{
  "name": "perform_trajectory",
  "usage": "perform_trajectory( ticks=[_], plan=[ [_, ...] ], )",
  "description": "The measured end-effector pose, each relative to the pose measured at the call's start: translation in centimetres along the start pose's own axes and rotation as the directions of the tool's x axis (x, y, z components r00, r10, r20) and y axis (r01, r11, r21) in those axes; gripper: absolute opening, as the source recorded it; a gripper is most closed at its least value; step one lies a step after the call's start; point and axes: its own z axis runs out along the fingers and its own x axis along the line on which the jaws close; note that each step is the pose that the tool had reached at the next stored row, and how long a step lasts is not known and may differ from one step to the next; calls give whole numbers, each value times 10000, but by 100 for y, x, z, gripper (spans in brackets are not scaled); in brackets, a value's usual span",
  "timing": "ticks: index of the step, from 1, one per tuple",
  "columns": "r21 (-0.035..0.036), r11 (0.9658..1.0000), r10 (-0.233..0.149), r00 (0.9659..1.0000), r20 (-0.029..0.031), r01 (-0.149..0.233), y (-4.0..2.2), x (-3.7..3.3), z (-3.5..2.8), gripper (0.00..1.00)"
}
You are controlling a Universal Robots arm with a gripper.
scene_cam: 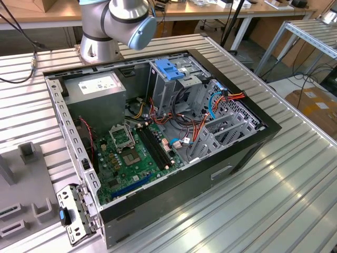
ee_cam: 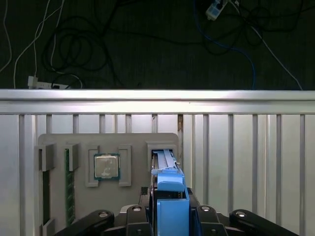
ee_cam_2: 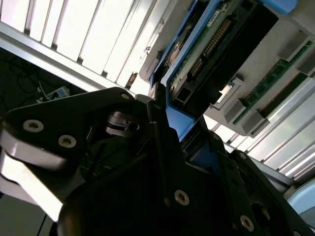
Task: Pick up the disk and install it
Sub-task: 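Pick up the disk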
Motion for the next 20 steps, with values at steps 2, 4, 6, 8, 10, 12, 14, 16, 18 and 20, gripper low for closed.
perform_trajectory(
  ticks=[2,4,6,8,10,12,14,16,18,20],
  plan=[
    [1,10000,0,10000,1,0,1,-2,-45,37],
    [0,10000,0,10000,0,0,2,-4,-92,37],
    [0,10000,0,10000,0,0,3,-6,-138,37],
    [2,10000,0,10000,1,0,4,-8,-190,37],
    [0,10000,0,10000,0,0,4,-11,-242,37],
    [0,10000,0,10000,0,0,5,-12,-280,37],
    [0,10000,0,10000,0,0,6,-14,-320,37],
    [1,10000,0,10000,1,0,7,-17,-369,37],
    [0,10000,0,10000,0,0,7,-18,-402,37],
    [1,10000,0,10000,1,0,8,-19,-428,37]
  ],
)
